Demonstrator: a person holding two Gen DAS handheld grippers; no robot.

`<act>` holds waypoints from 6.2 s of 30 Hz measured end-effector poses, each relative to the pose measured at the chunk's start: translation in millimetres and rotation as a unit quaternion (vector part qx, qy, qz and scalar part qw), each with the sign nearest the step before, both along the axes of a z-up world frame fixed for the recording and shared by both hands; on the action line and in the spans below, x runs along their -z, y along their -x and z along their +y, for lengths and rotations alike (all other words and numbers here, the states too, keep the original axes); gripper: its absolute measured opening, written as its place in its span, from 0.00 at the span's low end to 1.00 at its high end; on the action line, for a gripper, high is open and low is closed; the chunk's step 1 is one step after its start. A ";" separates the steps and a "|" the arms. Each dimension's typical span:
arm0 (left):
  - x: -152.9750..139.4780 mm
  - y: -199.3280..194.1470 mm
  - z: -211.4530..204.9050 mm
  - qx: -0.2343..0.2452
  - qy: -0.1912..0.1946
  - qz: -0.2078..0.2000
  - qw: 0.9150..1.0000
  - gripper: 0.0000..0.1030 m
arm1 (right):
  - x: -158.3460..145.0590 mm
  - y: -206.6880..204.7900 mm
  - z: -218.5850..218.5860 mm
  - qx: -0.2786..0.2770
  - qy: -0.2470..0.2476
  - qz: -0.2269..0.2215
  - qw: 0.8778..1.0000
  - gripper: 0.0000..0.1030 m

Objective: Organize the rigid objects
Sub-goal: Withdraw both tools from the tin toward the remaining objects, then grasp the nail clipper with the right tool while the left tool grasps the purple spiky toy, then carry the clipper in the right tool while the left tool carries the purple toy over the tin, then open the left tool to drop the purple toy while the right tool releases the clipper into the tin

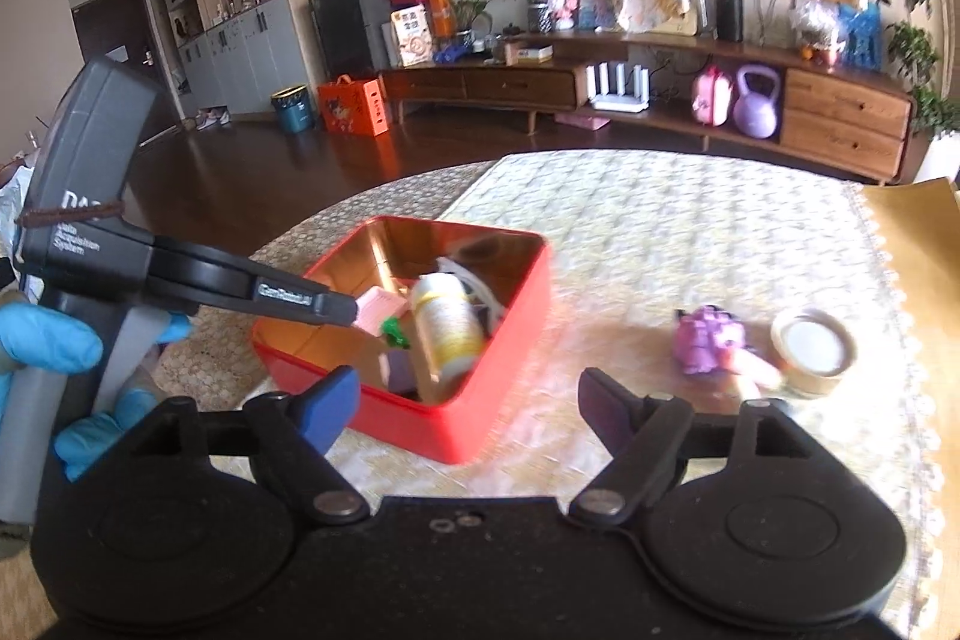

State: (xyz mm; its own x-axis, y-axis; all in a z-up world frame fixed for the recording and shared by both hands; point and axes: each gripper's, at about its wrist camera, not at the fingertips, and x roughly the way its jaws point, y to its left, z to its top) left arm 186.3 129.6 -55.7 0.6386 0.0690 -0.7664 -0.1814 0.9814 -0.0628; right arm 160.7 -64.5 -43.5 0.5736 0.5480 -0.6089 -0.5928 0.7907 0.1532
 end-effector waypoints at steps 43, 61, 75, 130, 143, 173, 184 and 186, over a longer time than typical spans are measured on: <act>7.9 -72.3 -131.8 0.092 0.074 -0.018 0.993 1.00 | 51.4 -33.5 -120.6 0.063 0.026 0.010 0.998 0.92; 49.6 -162.4 -144.7 0.064 0.098 0.038 0.992 1.00 | 85.2 -81.7 -105.1 0.047 0.066 0.019 0.997 0.83; 83.4 -178.0 -152.5 0.054 0.059 0.062 0.995 1.00 | 104.6 -92.5 -97.4 0.060 0.069 0.033 0.995 0.63; 7.9 -59.0 -66.0 0.044 0.110 0.038 0.992 0.50 | 23.5 -17.3 -88.7 0.098 0.021 -0.030 0.995 0.10; -10.3 -24.1 6.1 0.006 0.097 0.023 0.995 0.50 | 3.5 -15.9 -29.0 0.036 0.003 -0.028 0.999 0.10; 51.1 -38.2 55.9 0.047 0.015 0.057 0.997 0.50 | 46.6 -83.3 93.8 -0.039 0.065 0.009 0.997 0.10; 58.6 -44.4 59.4 0.045 0.020 0.058 0.997 0.50 | 49.6 -75.2 96.5 -0.054 0.070 0.004 0.996 0.11; 59.4 -45.2 60.4 0.043 0.022 0.058 0.997 0.50 | 49.9 -73.3 96.9 -0.058 0.072 0.006 0.996 0.13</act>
State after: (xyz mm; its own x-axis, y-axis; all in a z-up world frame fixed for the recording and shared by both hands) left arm 231.5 190.1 -115.1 0.5477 -0.0172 -0.8365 -0.1058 0.9903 -0.0896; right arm 234.0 32.4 -93.4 0.5035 0.5166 -0.6925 -0.6808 0.7307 0.0501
